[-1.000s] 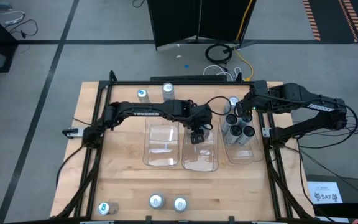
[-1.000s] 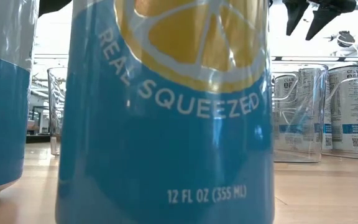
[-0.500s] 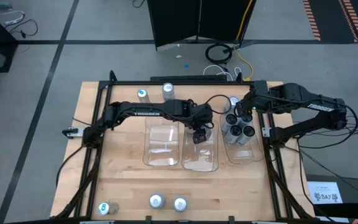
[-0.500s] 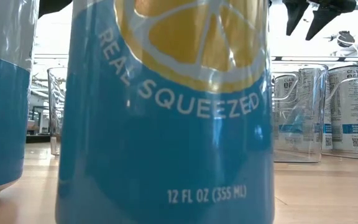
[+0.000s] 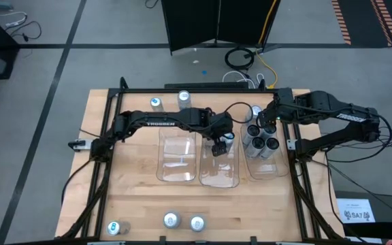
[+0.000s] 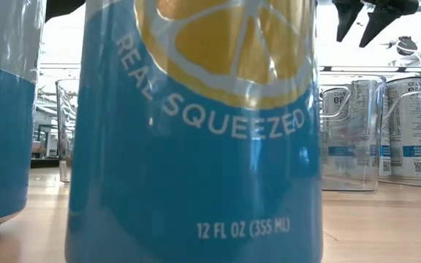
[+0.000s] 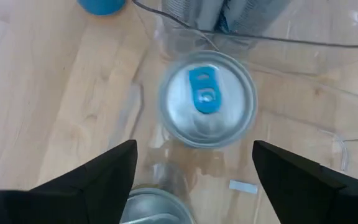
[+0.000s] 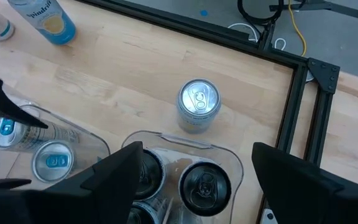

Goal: Sort soda cans
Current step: Put the top left blue-white soda can into the left transparent bin

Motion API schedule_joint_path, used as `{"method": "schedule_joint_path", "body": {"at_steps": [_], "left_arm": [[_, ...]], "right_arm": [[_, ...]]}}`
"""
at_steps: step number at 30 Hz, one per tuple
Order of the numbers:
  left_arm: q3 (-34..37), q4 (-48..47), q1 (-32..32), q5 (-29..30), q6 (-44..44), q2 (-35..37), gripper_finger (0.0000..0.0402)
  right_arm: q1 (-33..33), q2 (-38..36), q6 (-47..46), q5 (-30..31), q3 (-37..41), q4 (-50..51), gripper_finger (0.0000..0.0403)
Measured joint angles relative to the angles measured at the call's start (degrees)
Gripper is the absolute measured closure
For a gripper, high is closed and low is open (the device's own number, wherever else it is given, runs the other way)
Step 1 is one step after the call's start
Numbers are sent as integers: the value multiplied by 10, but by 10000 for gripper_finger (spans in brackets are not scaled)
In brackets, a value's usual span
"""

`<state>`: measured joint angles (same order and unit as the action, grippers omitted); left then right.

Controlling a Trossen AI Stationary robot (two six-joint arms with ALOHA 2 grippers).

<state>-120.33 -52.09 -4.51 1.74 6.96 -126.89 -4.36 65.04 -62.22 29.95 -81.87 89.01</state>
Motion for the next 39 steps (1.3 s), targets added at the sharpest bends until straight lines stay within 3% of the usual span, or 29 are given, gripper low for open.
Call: {"method": "schedule_joint_path", "body": {"at_steps": [9, 16, 20, 28, 31, 39], "left_arm": [[-60, -65, -44, 34, -7, 53, 73], [-48, -153, -108, 47, -18, 131, 72], [53, -122, -151, 48, -14, 179, 72], [374, 145, -214, 38, 64, 323, 72], [419, 156, -225, 37, 77, 334, 72], [442, 186, -235, 51, 81, 332, 72]], "right_arm": [[0, 0, 1, 0, 0, 0, 108], [0, 0, -3, 3, 0, -14, 108], [0, 2, -1, 3, 0, -33, 108], [0, 17, -3, 2, 0, -39, 108], [0, 25, -3, 2, 0, -40, 108], [0, 49, -1, 2, 0, -45, 108]]}}
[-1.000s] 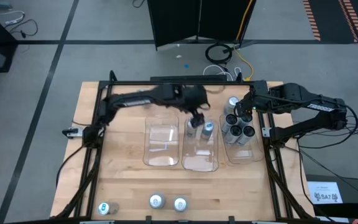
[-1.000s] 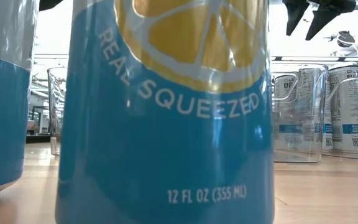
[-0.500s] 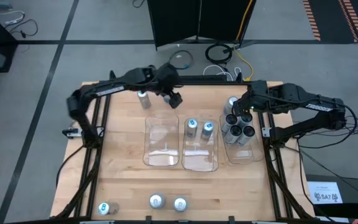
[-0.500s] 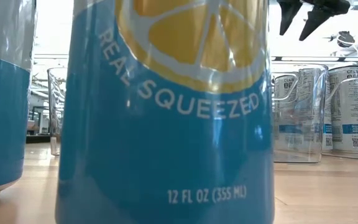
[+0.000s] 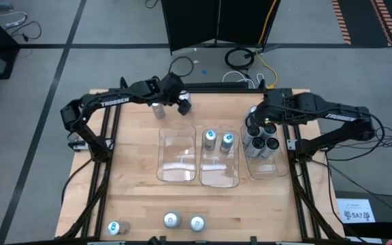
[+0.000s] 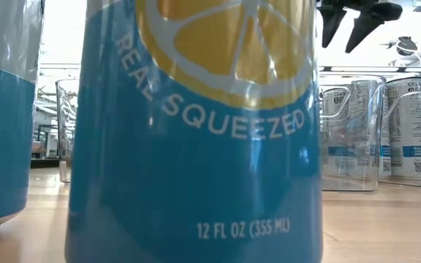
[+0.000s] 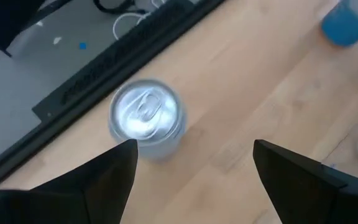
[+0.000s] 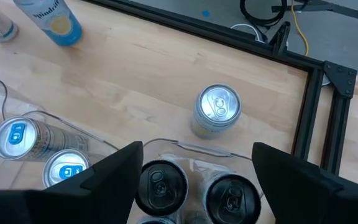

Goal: Sort soda cans
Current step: Put the top left blue-white soda can into the left transparent bin

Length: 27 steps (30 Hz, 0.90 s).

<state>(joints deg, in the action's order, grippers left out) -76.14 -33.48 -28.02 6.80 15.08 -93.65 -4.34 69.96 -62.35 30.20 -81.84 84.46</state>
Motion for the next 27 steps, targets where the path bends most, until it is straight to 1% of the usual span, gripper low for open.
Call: {"method": "schedule_joint_path", "body": {"at_steps": [4, 7, 10, 12, 13, 23, 27], "left_arm": [[-5, 27, -24, -3, 47, 0, 72], [-5, 23, -50, -23, 92, -4, 72], [-5, 10, -74, -54, 114, -15, 72], [-5, 17, -82, -76, 116, -23, 72], [-5, 17, -85, -78, 116, -27, 72], [-5, 46, -83, -83, 111, -61, 72], [-5, 61, -81, -83, 84, -68, 72]], "right_arm": [[-1, 10, 2, 0, 0, -1, 108], [-1, 16, 2, 0, 0, -1, 108], [-1, 19, 3, -2, 0, 0, 108], [-1, 19, 4, -2, 0, -1, 108], [-1, 19, 5, -2, 0, -1, 108], [-1, 19, 14, -3, 0, 0, 108], [-1, 19, 16, -3, 0, 0, 108]]}}
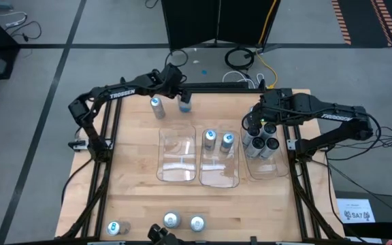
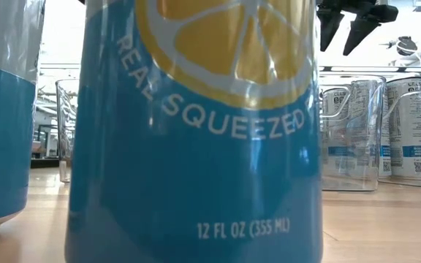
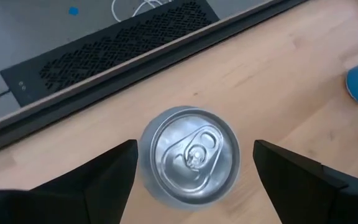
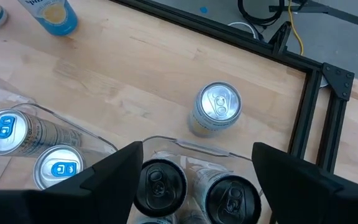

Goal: Sort soda cans
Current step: Put the top left blue-white soda can into the left transparent bin

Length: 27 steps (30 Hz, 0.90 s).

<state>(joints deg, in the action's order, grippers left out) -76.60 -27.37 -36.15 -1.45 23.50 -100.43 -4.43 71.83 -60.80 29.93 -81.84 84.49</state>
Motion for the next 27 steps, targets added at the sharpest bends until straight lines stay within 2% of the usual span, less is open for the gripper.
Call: {"method": "schedule_joint_path", "body": {"at_steps": [9, 27], "left_arm": [[-2, 4, 17, 27, -63, -33, 72], [-2, 14, 29, 40, -61, -48, 72]], "right_arm": [[0, 0, 0, 0, 0, 0, 108], [0, 0, 2, 0, 0, 0, 108]]}}
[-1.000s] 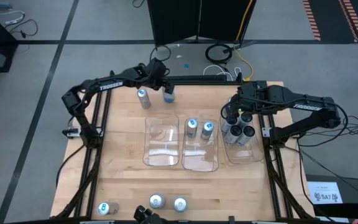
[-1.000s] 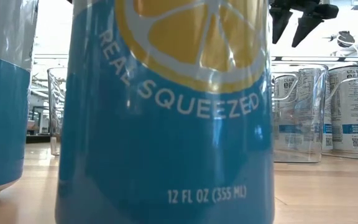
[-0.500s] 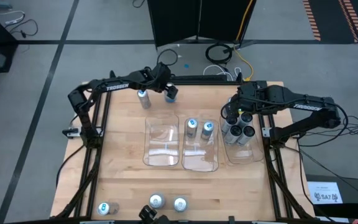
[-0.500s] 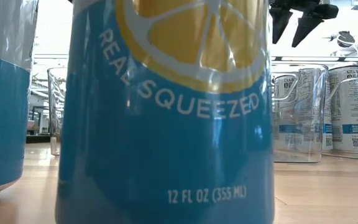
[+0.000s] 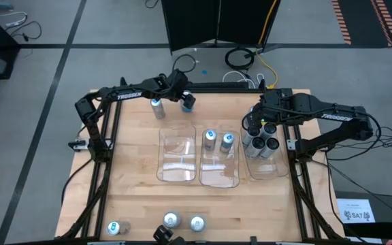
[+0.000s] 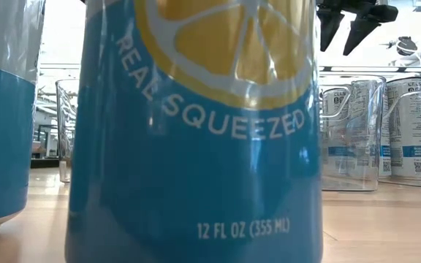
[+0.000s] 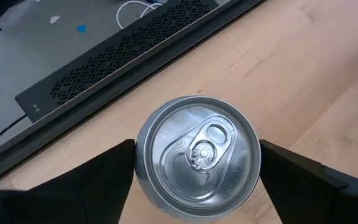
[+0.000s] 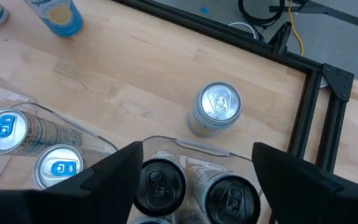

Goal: Sort soda cans
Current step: Put the top left blue-white soda can into the left transparent bin

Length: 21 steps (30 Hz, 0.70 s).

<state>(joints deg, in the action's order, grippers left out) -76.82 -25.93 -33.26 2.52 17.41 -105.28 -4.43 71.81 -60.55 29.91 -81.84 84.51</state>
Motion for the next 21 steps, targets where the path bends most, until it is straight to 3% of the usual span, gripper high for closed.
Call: {"method": "schedule_joint_path", "body": {"at_steps": [15, 21], "left_arm": [[1, 2, 1, -3, 31, 1, 71], [6, -18, 1, -16, 27, -5, 34]], "right_arm": [[0, 0, 0, -2, 0, 0, 108], [0, 0, 0, -2, 0, 0, 108]]}}
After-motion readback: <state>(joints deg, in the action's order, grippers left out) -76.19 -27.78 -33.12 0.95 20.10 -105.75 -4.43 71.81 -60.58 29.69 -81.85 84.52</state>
